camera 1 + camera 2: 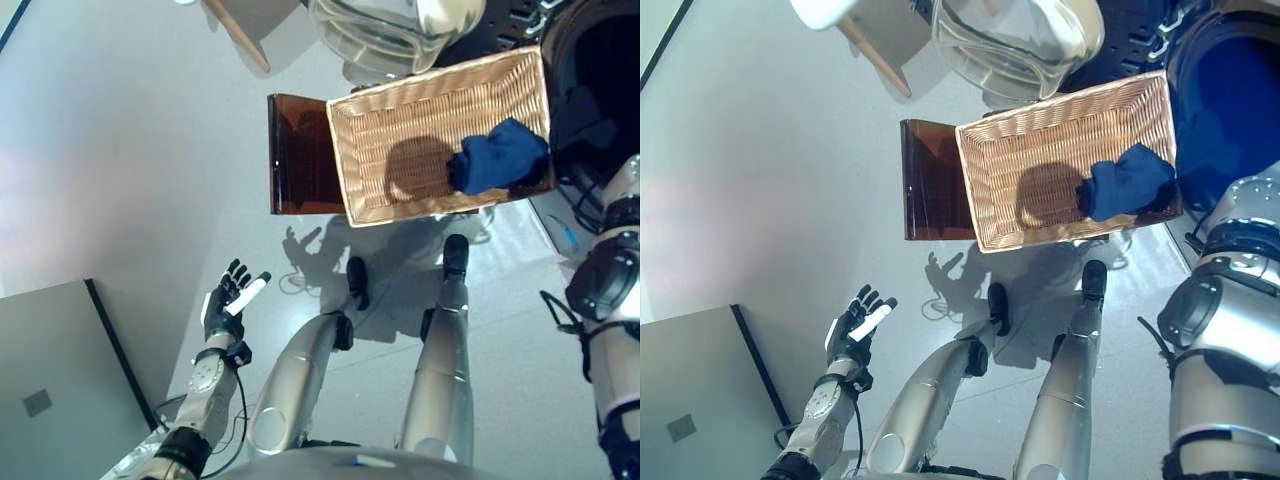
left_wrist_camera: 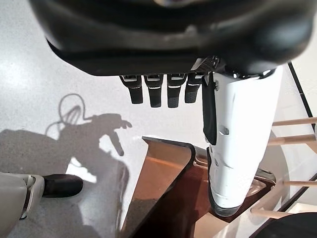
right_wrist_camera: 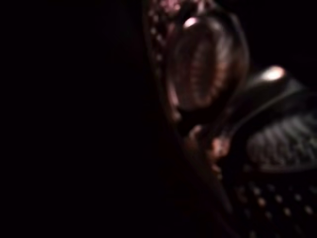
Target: Pick up the clothes and place them into the washing machine
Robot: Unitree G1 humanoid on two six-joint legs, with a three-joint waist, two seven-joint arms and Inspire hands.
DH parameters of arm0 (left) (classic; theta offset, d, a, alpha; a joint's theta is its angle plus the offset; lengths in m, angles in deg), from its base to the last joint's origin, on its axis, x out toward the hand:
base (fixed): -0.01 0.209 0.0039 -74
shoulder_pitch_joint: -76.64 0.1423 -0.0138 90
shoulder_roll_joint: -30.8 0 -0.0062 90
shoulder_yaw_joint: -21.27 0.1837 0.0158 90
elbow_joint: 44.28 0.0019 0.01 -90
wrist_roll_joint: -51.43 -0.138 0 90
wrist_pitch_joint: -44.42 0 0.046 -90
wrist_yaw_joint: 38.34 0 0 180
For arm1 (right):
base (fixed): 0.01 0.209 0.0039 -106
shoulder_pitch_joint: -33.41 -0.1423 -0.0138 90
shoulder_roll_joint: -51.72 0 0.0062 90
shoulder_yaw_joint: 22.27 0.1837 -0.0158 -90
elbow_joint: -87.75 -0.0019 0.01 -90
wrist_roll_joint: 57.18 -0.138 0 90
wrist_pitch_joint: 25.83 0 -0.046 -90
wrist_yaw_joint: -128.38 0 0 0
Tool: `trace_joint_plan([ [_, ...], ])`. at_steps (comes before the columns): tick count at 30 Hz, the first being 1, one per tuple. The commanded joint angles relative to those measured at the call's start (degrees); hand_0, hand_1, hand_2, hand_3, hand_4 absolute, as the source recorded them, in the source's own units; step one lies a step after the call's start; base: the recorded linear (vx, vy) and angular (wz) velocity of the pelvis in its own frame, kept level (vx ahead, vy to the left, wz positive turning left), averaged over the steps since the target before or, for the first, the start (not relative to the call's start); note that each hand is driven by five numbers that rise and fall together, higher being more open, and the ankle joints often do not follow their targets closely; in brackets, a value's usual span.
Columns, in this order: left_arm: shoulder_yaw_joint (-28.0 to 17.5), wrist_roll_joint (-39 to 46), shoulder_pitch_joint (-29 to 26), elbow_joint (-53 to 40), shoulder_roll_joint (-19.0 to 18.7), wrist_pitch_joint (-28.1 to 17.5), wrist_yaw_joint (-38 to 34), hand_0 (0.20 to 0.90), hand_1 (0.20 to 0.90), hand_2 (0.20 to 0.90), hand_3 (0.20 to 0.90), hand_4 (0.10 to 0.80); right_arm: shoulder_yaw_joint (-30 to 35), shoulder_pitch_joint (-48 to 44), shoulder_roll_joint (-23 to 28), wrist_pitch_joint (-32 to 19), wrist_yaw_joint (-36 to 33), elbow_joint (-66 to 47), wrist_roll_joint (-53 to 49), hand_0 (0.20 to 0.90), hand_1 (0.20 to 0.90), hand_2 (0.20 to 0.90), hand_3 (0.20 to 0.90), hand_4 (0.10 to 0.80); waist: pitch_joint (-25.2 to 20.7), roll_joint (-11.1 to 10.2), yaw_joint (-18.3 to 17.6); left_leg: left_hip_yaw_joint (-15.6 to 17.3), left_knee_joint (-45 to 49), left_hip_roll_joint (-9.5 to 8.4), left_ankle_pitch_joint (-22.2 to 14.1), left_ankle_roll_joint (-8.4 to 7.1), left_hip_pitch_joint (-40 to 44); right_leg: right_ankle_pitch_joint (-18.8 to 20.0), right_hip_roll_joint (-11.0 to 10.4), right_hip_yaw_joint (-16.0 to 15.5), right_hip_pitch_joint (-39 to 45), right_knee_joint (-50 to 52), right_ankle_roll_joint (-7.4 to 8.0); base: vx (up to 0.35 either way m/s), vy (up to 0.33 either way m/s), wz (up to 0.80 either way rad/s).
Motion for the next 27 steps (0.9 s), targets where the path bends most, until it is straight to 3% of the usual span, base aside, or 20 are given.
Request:
trace_joint_plan([
  [1, -3.1, 1.7, 5.0, -0.5, -4.1, -2.8, -0.9, 0.9, 0.9, 0.9, 0.9, 0.8, -8.7, -0.8, 13.0, -4.2, 3.0, -3.4, 5.7, 0.9, 0.9, 0.9, 0.9, 0.8, -5.5, 0.4, -0.3, -1.2, -4.8, 1.23, 3.3, -6.04, -1.2, -9.4, 5.1, -3.2, -0.3, 9.4, -4.26, 0.0, 0.0, 0.0],
  [12, -2.9, 1.6, 5.4, -0.7, -4.6, -2.3, -1.4, 0.9, 0.9, 0.9, 0.9, 0.8, -10.6, -3.0, 14.1, -1.5, -1.4, 1.5, 8.4, 0.9, 0.9, 0.9, 0.9, 0.8, -6.1, 0.0, 0.3, -1.1, -4.7, 1.35, 3.3, -5.96, -1.1, -9.4, 5.1, -3.2, -0.2, 9.3, -4.38, 0.0, 0.0, 0.0],
  [20, -2.7, 1.5, 6.3, -3.4, -5.9, -2.6, -0.7, 0.9, 0.9, 0.9, 0.9, 0.8, -23.7, -9.5, 19.8, 13.2, -2.9, 12.3, 21.6, 0.9, 0.9, 0.9, 0.9, 0.8, -5.2, -0.7, 0.8, -1.0, -4.9, 1.64, 3.4, -6.09, -0.7, -9.0, 4.9, -3.7, 0.4, 8.8, -4.42, 0.0, 0.0, 0.0],
  [21, -2.6, 1.7, 6.6, -3.8, -6.2, -2.6, -0.5, 0.9, 0.9, 0.9, 0.9, 0.8, -25.6, -10.0, 20.1, 15.3, -3.0, 13.6, 24.4, 0.9, 0.9, 0.9, 0.9, 0.8, -5.1, -0.9, 0.9, -1.0, -4.8, 1.63, 3.4, -6.1, -0.7, -8.9, 4.9, -3.8, 0.6, 8.8, -4.42, 0.0, 0.0, 0.0],
  [22, -2.8, 1.5, 6.7, -4.3, -7.4, -2.9, 0.0, 0.9, 0.9, 0.9, 0.9, 0.8, -31.5, -11.0, 21.1, 21.0, -2.1, 16.1, 33.4, 0.9, 0.9, 0.9, 0.9, 0.8, -4.9, -1.5, 1.2, -0.9, -4.6, 1.73, 3.6, -6.08, -0.7, -8.7, 4.9, -3.8, 0.6, 8.7, -4.44, 0.0, 0.0, 0.0],
  [23, -2.8, 1.6, 6.7, -4.4, -7.1, -2.9, 0.1, 0.9, 0.9, 0.9, 0.9, 0.8, -32.2, -11.8, 21.1, 21.1, -2.2, 16.3, 33.5, 0.9, 0.9, 0.9, 0.9, 0.8, -4.8, -1.3, 1.1, -0.9, -4.6, 1.74, 3.6, -6.08, -0.7, -8.7, 4.9, -3.8, 0.6, 8.7, -4.44, 0.0, 0.0, 0.0],
  [27, -3.8, 1.9, 7.0, -5.7, -7.7, -3.3, 1.2, 0.9, 0.9, 0.9, 0.9, 0.8, -44.2, -14.0, 20.6, 29.0, 2.4, 19.2, 50.2, 0.9, 0.9, 0.9, 0.9, 0.8, -4.1, -1.8, 0.9, -0.8, -4.4, 1.89, 3.8, -5.97, -0.8, -8.1, 5.0, -4.0, 0.8, 8.5, -4.51, -0.005, -0.004, -0.01],
])
